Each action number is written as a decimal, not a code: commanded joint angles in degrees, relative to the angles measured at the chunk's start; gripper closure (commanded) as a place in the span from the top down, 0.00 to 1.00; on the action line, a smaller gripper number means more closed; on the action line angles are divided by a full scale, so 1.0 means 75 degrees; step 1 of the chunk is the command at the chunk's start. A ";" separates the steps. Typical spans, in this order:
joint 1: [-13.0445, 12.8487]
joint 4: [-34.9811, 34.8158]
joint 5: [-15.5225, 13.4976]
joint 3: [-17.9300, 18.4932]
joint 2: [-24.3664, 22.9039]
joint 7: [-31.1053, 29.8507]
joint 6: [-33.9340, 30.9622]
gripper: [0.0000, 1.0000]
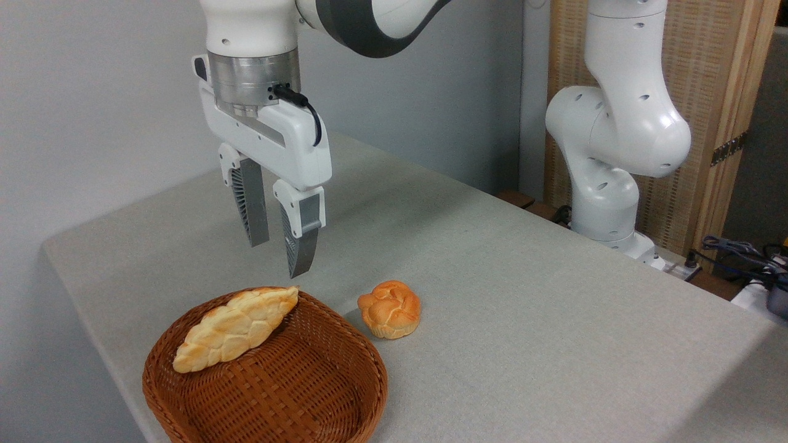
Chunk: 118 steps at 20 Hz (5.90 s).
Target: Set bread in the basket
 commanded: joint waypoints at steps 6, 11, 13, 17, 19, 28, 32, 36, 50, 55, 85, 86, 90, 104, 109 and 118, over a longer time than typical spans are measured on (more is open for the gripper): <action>0.0079 0.0109 -0.0129 -0.0021 0.0035 -0.0002 -0.0079 1.00; 0.0079 0.0109 -0.0118 -0.0021 0.0024 -0.0013 -0.0079 1.00; 0.0079 0.0086 -0.0118 -0.0021 0.0012 -0.0013 -0.0079 1.00; 0.0067 -0.0008 -0.0106 -0.0021 -0.0105 -0.0002 -0.0090 1.00; 0.0067 -0.0299 -0.0094 -0.0010 -0.0326 -0.0002 -0.0230 1.00; 0.0056 -0.2245 -0.0012 0.0025 -0.1277 0.0641 -0.0243 1.00; 0.0067 -0.2784 0.0046 0.0143 -0.1289 0.1309 -0.0126 1.00; 0.0079 -0.3206 0.0269 0.0213 -0.1242 0.1592 0.0260 1.00; 0.0032 -0.3395 0.0679 0.0190 -0.0715 0.1592 0.0695 1.00; 0.0021 -0.3383 0.0679 0.0131 -0.0703 0.1580 0.0730 0.89; 0.0009 -0.2540 0.0023 0.0108 -0.1125 0.1580 0.0648 0.50; 0.0009 -0.2528 0.0023 0.0119 -0.1125 0.1580 0.0717 0.50; 0.0021 -0.2270 -0.0164 0.0201 -0.1090 0.1592 0.0742 0.54; 0.0103 -0.2164 -0.0235 0.0213 -0.0223 0.1522 0.3435 1.00; 0.0103 -0.2164 -0.0235 0.0225 -0.0094 0.1510 0.3589 1.00; 0.0091 -0.2153 -0.0235 0.0213 -0.0140 0.1451 0.3589 1.00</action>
